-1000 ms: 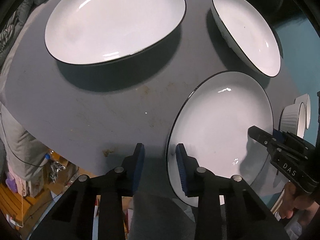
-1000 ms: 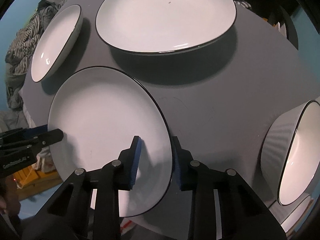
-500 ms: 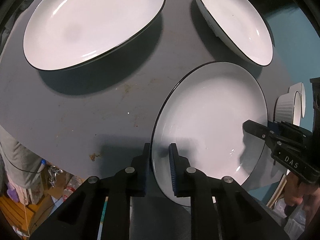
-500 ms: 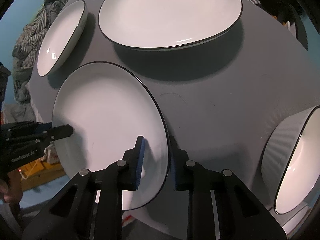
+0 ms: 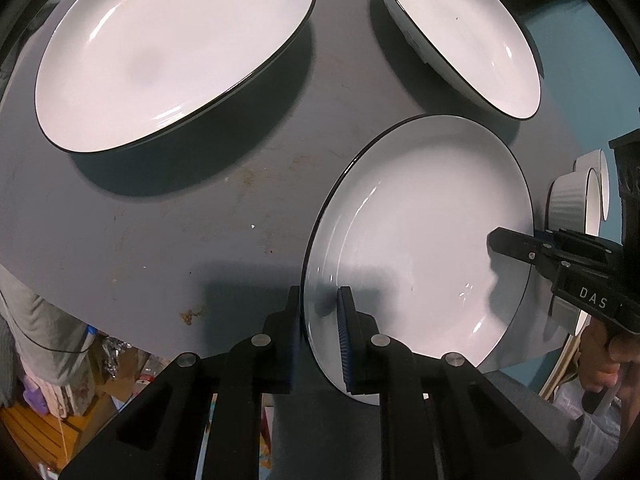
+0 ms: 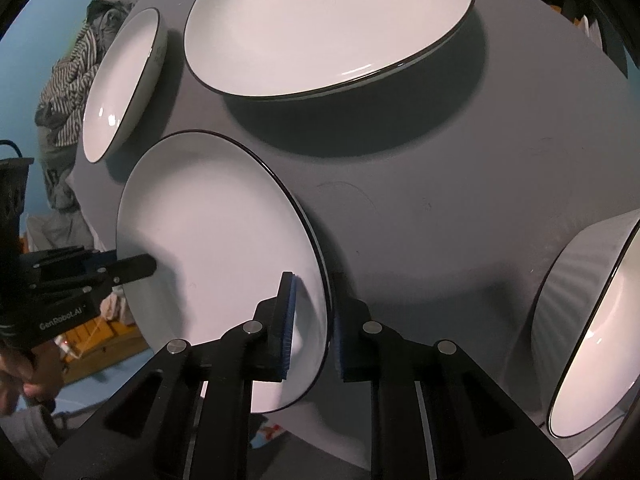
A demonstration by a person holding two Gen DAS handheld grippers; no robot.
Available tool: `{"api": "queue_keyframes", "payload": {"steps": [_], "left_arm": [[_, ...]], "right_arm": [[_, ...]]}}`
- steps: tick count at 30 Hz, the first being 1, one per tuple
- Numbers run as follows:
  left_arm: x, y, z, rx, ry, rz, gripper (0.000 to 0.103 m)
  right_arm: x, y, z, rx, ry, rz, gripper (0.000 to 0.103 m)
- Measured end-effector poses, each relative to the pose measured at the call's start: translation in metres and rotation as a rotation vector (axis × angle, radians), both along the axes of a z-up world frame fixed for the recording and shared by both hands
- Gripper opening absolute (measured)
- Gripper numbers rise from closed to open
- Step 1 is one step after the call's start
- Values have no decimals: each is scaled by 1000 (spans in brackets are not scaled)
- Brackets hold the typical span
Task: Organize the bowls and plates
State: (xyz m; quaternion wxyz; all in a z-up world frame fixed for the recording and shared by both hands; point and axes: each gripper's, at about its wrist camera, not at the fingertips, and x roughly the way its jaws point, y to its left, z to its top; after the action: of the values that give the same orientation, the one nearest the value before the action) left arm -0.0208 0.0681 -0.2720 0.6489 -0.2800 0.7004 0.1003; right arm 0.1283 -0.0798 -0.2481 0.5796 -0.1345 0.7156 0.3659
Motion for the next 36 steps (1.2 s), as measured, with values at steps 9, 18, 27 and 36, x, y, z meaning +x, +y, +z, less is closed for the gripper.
{"api": "queue_keyframes", "payload": {"steps": [9,18,27,36], "left_arm": [[1,6,5,-11,-5,4,15],[2,17,14,-32,-14,21,15],[13,20,26,-16,-35,7,15],[28,31,40,-16,-68,-4,15]], "right_arm": [[-6,1,1,1,6,5,16],[5,3,8,4,9,4,15],[16,3,18,4,-4,-10,14],[36,3,28,18,-22,-28,14]]}}
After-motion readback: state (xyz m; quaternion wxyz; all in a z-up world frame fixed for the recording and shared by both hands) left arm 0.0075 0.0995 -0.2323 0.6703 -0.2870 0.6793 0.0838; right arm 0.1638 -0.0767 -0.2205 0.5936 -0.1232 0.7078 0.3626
